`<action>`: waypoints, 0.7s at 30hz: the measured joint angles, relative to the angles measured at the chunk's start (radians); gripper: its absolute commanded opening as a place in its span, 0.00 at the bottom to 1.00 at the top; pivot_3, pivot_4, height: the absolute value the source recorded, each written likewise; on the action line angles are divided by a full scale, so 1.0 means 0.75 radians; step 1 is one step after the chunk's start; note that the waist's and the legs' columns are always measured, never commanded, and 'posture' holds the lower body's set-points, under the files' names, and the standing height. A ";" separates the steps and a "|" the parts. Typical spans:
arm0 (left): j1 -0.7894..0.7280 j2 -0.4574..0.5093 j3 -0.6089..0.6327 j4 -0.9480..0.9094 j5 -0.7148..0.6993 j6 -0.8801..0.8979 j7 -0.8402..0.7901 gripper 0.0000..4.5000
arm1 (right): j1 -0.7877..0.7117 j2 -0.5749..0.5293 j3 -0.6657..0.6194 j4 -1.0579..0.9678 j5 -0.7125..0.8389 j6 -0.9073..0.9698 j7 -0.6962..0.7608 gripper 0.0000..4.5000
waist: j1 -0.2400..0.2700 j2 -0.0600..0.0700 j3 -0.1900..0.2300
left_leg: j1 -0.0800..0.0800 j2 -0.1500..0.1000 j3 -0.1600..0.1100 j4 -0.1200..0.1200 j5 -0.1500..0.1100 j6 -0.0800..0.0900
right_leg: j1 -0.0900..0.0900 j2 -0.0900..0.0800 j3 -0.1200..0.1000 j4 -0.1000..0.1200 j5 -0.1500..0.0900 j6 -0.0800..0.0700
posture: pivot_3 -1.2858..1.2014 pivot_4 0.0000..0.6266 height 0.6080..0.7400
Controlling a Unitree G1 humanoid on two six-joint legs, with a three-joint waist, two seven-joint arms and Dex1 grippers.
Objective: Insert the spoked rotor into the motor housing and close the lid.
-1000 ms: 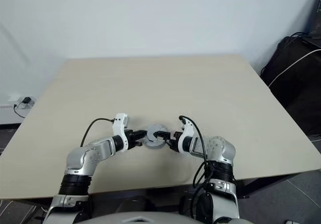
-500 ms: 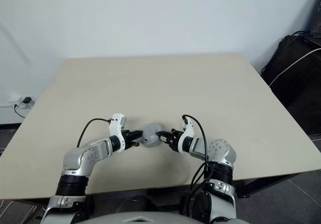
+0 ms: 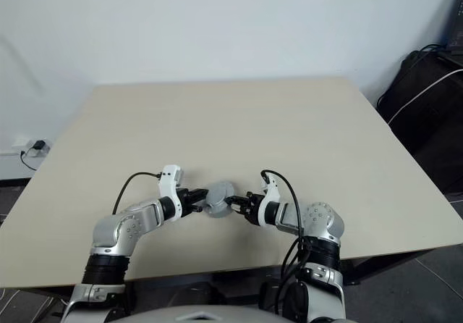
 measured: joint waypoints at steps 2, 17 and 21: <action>0.001 0.000 0.000 -0.001 0.000 -0.002 0.000 0.00 | 0.000 0.000 0.000 0.000 0.000 0.000 0.000 0.28 | 0.000 0.000 0.000 | 0.000 0.000 0.000 0.000 0.000 0.000 | 0.000 0.000 0.000 0.000 0.000 0.000 | 0.52 0.00 1.00; 0.287 -0.307 0.328 -0.142 -0.174 -0.623 0.110 0.00 | 0.061 0.046 -0.039 -0.054 0.045 0.015 -0.022 0.28 | -0.007 -0.002 0.004 | -0.007 0.001 0.001 -0.004 -0.002 0.003 | -0.003 0.000 0.000 0.000 -0.002 -0.002 | 0.52 0.00 1.00; 0.463 -0.336 0.389 -0.209 -0.420 -0.549 0.063 0.00 | 0.065 0.052 -0.075 -0.063 0.059 0.028 -0.027 0.28 | -0.009 -0.006 0.011 | -0.008 0.000 0.000 -0.002 -0.004 0.006 | -0.004 0.000 0.000 -0.002 -0.003 0.001 | 0.52 0.00 1.00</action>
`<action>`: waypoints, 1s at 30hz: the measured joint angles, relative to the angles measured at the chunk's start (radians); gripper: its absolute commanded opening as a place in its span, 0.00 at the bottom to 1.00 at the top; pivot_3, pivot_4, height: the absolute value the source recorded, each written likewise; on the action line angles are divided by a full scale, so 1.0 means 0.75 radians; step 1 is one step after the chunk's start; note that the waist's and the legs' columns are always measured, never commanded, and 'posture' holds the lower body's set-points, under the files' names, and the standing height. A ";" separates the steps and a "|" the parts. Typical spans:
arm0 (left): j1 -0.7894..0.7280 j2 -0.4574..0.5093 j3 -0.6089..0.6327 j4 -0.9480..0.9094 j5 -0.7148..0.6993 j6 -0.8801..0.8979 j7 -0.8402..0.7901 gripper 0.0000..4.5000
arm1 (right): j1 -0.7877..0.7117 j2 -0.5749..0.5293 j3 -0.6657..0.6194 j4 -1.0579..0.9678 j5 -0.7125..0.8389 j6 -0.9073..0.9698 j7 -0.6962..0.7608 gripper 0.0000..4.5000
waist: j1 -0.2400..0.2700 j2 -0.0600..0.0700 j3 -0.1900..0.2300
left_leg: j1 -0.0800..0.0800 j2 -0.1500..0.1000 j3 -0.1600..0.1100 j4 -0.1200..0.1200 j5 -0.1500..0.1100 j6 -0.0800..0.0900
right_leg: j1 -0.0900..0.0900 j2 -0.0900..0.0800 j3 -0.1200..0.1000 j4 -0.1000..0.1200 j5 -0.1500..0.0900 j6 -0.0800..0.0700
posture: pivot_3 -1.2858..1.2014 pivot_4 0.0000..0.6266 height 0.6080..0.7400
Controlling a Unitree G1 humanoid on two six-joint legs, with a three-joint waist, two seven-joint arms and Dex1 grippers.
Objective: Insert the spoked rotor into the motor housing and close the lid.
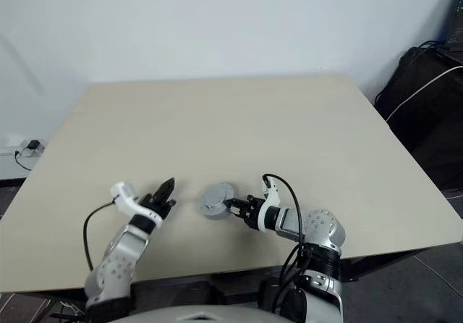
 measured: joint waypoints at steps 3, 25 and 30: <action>0.085 0.002 0.039 -0.061 -0.227 0.081 -0.004 0.04 | 0.001 0.008 -0.035 -0.011 0.031 0.032 -0.003 0.28 | 0.001 -0.001 0.007 | -0.002 0.000 0.000 0.003 -0.002 0.004 | -0.004 0.000 0.001 0.000 -0.001 0.001 | 0.52 0.00 1.00; 0.429 -0.052 -0.266 -0.151 -1.006 0.195 0.048 1.00 | -0.025 0.026 -0.091 -0.142 0.410 0.128 -0.064 0.28 | -0.006 -0.002 0.013 | -0.015 -0.002 0.002 0.005 -0.002 0.004 | -0.011 0.002 0.004 0.001 0.000 0.004 | 0.52 0.00 1.00; 0.399 -0.037 -0.323 -0.116 -1.006 0.192 0.022 1.00 | -0.015 0.016 -0.011 -0.150 0.496 0.142 -0.084 0.28 | -0.008 -0.002 0.013 | -0.015 -0.002 0.003 0.006 -0.002 0.004 | -0.011 0.002 0.005 0.001 0.000 0.005 | 0.52 0.00 1.00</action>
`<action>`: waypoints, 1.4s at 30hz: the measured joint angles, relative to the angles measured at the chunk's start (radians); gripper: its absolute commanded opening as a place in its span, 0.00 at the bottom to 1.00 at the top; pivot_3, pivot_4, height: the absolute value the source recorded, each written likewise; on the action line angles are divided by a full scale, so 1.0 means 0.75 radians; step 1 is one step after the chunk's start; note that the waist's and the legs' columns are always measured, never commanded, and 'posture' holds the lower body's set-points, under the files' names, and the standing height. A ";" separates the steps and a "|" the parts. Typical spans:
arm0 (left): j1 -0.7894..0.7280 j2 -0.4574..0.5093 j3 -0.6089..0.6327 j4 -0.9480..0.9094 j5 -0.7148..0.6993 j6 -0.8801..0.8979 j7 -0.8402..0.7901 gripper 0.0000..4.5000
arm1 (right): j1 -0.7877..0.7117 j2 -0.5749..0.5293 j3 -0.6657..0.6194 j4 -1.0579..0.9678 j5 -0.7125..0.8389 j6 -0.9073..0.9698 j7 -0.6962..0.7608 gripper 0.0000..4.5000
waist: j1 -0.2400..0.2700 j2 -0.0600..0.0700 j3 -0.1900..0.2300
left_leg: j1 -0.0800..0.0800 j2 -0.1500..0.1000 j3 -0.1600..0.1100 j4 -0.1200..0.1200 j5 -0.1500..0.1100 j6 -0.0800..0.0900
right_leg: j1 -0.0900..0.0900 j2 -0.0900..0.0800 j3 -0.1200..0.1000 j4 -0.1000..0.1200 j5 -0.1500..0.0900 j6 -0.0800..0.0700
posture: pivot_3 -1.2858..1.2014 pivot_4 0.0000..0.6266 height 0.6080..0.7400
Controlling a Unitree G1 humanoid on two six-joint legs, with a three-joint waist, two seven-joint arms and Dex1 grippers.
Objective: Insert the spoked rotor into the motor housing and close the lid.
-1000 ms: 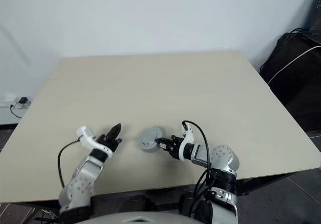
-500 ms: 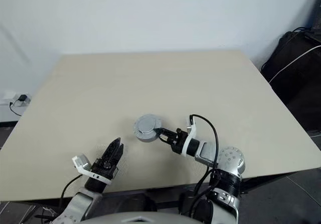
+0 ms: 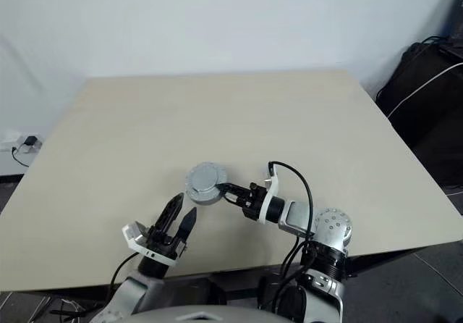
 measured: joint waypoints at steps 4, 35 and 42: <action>-0.014 0.008 -0.023 0.005 0.000 -0.008 -0.019 1.00 | 0.020 -0.029 0.053 0.000 0.076 0.000 -0.027 0.28 | 0.001 0.000 -0.001 | 0.000 0.000 0.000 0.001 0.000 0.000 | 0.001 0.000 0.001 0.000 0.000 0.000 | 0.52 0.00 1.00; -0.072 0.033 -0.034 0.046 -0.007 -0.031 -0.015 0.46 | 0.110 -0.212 0.276 -0.127 0.115 -0.259 -0.005 0.88 | 0.003 -0.001 -0.004 | 0.002 -0.001 0.002 0.006 0.000 0.001 | 0.004 0.002 0.005 0.001 0.004 0.006 | 0.52 0.00 1.00; -0.154 0.037 0.044 0.051 0.023 -0.113 0.025 0.46 | 0.270 -0.538 0.619 -0.385 -0.311 -0.663 0.131 1.00 | 0.009 -0.002 -0.005 | 0.003 0.000 0.002 0.008 0.000 0.001 | 0.006 0.002 0.005 0.002 0.001 0.001 | 0.52 0.00 1.00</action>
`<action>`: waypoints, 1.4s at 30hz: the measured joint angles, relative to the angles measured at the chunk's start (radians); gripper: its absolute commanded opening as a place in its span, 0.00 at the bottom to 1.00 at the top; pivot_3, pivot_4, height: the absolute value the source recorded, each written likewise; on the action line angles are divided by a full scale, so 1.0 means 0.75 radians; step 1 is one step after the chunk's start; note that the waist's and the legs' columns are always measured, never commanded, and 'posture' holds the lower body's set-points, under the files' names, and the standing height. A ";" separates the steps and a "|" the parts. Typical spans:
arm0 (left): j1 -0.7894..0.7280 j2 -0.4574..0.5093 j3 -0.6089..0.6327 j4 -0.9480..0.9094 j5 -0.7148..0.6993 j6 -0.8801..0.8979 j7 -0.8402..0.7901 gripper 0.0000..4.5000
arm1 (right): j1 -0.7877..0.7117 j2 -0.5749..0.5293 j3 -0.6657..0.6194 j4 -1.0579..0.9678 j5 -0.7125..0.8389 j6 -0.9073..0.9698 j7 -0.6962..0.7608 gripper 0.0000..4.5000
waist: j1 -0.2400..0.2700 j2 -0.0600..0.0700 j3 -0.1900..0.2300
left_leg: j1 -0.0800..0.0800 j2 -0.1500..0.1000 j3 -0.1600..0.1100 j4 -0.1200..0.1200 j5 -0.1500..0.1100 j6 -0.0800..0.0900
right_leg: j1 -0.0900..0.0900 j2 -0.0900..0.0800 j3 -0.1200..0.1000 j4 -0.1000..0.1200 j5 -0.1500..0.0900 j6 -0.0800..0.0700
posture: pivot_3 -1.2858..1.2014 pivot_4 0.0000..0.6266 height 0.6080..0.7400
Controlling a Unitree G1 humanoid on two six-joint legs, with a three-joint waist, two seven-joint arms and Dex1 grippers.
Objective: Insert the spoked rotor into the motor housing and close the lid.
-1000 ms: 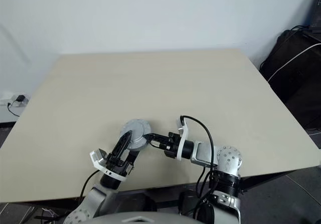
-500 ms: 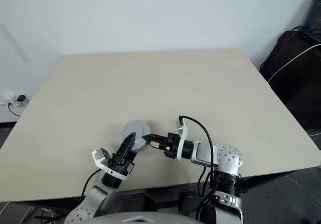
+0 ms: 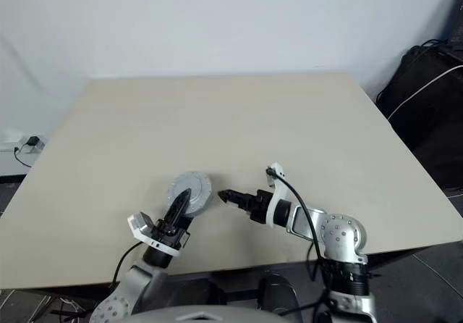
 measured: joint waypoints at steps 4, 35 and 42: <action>-0.117 0.014 0.056 0.042 0.089 -0.088 0.038 0.46 | 0.125 -0.209 0.305 -0.061 -0.477 -0.526 0.099 1.00 | 0.003 -0.002 0.000 | 0.010 0.000 0.001 0.000 0.000 0.000 | 0.011 0.000 0.000 -0.001 0.000 0.000 | 0.52 0.00 1.00; -1.101 0.082 0.448 1.162 0.754 -0.300 0.268 0.54 | 0.347 0.030 0.345 0.278 -1.225 -1.504 -0.196 1.00 | -0.009 -0.023 -0.010 | 0.017 0.000 0.003 0.000 0.002 -0.005 | 0.015 0.012 0.006 0.001 0.000 0.000 | 0.52 0.00 1.00; -1.124 0.074 0.471 1.192 0.777 -0.235 0.268 1.00 | 0.352 0.052 0.344 0.222 -1.246 -1.438 -0.181 1.00 | -0.012 -0.024 -0.015 | 0.023 0.001 0.003 0.000 0.003 -0.006 | 0.020 0.006 0.007 0.002 0.000 0.000 | 0.52 0.00 1.00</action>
